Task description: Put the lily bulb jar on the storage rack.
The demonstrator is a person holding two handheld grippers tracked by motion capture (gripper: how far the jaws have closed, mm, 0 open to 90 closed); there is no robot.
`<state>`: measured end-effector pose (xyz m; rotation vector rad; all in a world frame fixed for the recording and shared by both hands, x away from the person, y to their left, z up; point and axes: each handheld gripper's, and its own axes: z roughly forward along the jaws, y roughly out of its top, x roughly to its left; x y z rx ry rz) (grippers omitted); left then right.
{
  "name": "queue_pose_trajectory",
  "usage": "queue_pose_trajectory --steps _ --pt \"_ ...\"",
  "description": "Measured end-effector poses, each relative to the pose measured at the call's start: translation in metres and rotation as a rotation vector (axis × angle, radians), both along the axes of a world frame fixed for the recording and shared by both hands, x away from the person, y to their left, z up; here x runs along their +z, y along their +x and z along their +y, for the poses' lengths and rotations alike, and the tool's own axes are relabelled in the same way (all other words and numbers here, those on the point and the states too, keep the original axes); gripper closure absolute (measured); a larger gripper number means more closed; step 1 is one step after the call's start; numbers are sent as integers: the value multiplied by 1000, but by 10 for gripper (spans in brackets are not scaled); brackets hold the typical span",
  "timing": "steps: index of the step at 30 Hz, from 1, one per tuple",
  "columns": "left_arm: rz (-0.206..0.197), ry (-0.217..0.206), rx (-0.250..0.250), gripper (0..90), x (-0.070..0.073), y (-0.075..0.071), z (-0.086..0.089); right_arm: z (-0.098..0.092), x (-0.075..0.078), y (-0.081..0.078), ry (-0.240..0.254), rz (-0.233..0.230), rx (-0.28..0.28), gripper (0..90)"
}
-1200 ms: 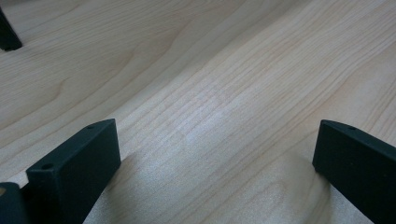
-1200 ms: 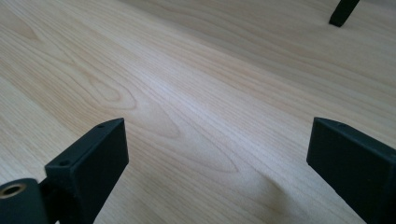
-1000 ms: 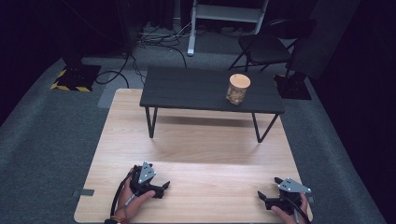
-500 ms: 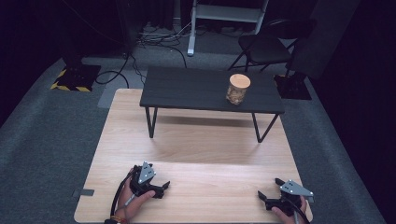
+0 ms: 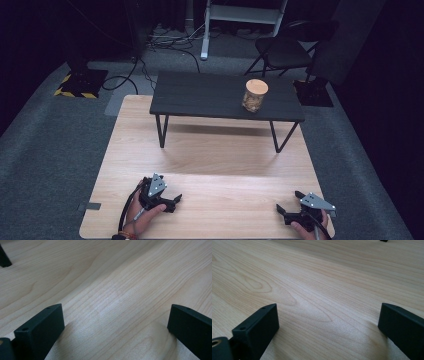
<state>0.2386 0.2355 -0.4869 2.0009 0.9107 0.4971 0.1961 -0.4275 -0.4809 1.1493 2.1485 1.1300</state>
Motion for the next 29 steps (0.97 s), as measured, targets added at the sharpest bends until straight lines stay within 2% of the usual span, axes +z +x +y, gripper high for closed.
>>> queue_pose_trajectory --steps 29 --pt "0 0 0 7 0 0 0 2 0 -2 0 1 -24 28"
